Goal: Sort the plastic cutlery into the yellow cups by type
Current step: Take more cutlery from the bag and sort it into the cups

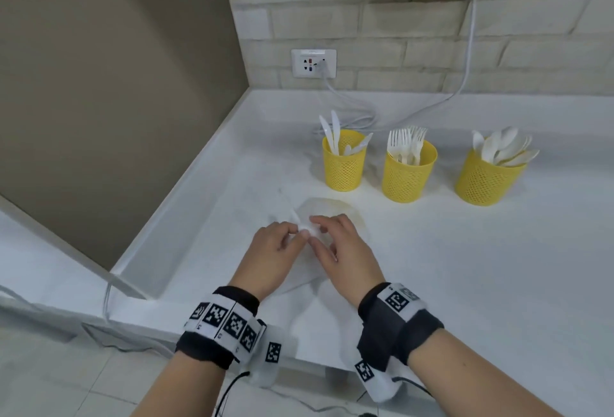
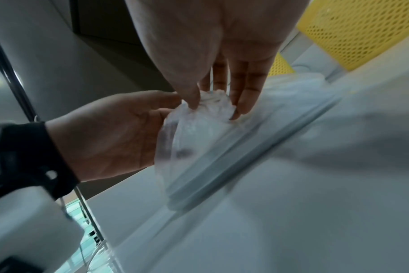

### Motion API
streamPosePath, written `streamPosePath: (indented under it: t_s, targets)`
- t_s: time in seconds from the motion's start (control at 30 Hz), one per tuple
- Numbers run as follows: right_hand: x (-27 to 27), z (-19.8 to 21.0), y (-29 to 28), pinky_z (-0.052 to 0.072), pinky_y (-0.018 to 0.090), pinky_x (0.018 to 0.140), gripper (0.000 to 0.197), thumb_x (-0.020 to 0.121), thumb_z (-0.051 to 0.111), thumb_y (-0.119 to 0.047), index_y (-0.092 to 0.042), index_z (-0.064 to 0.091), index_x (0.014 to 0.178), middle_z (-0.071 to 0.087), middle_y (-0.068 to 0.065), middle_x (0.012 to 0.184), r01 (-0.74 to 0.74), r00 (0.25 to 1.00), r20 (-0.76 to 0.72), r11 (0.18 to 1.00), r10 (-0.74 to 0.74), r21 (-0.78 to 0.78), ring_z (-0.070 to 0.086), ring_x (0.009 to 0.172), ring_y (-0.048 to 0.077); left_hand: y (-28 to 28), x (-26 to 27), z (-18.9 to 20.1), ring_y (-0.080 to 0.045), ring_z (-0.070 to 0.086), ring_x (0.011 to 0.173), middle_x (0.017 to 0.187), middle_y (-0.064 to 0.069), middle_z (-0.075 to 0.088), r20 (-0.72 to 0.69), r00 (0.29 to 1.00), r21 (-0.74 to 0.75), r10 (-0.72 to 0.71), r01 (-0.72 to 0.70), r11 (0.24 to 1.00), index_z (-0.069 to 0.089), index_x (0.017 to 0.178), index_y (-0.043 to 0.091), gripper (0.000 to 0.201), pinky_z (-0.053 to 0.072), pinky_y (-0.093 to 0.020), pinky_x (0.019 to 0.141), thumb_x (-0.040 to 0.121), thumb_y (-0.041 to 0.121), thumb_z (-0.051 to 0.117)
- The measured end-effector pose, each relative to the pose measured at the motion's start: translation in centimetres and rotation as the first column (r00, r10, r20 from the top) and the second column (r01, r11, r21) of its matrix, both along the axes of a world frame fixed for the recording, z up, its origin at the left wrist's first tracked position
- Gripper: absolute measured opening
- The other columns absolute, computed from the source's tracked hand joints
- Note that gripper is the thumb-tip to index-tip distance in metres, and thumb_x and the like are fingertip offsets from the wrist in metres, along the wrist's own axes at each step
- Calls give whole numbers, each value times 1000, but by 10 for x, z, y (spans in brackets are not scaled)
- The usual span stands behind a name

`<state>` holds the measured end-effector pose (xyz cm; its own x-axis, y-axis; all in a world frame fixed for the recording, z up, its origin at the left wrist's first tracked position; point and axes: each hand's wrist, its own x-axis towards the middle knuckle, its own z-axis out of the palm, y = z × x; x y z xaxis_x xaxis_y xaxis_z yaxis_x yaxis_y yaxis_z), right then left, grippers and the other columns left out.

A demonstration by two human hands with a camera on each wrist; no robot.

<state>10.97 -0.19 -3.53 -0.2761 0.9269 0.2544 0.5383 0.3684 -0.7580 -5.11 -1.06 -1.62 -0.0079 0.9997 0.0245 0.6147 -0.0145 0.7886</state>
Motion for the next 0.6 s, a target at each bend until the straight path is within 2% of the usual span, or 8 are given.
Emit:
streamPosePath:
  t_s: [0.03,0.1,0.17,0.2,0.27,0.33,0.5,0.6]
  targets:
    - [3,0,0,44,17,68,25,95,55,-32,-27,57,119,48,-13,104,16,1000,5,1000,-16,14,50,68,-3,-2,5,0,-16,53,72,76,1,57,30,999,7,-17,17,1000,63,85,18,23,39,-26,67,95,36,53]
    - [11,3,-1,48,25,66,15,90,60,-33,-25,59,103,52,-13,93,51,998,19,998,-51,37,51,65,4,-5,13,1,-12,55,74,79,1,61,37,999,14,-38,37,999,65,86,21,20,40,-25,69,96,34,53]
    - [20,7,0,49,28,65,11,87,63,-31,-24,56,92,53,-11,88,81,997,-3,995,-81,53,54,64,10,-5,19,4,-5,53,68,78,4,60,51,998,20,-22,21,1000,62,95,26,11,39,-22,66,93,36,58]
    - [24,10,1,48,27,65,11,86,64,-29,-24,55,89,52,-10,87,91,996,-27,994,-90,56,54,64,11,-5,22,6,-4,54,65,79,5,61,56,998,30,-14,13,999,58,102,30,13,41,-21,65,91,37,60]
    - [30,16,5,49,27,66,12,84,66,-21,-21,54,85,50,-7,88,76,994,-77,997,-74,28,56,66,14,-3,28,11,-4,56,60,84,10,64,10,999,60,-46,45,997,52,109,38,22,46,-23,64,90,36,61]
    - [36,22,9,50,28,70,12,82,68,-14,-17,55,82,49,-2,89,25,996,-88,999,-28,-35,58,70,20,-1,35,15,-8,59,59,87,13,65,-73,993,67,-89,94,993,52,107,42,21,50,-29,65,89,32,59]
    - [50,30,14,42,14,68,12,79,69,-12,-10,58,77,45,-2,83,-34,999,-19,989,32,-147,51,69,16,6,52,19,-11,57,67,90,13,64,-155,984,23,-87,92,996,55,97,33,12,47,-31,69,88,26,53]
    - [57,35,14,38,13,66,16,78,70,-15,-11,58,70,44,-1,81,-73,997,10,981,76,-180,46,66,12,11,59,17,-18,56,72,87,6,63,-166,984,8,-64,66,998,53,98,24,9,42,-33,67,93,25,46]
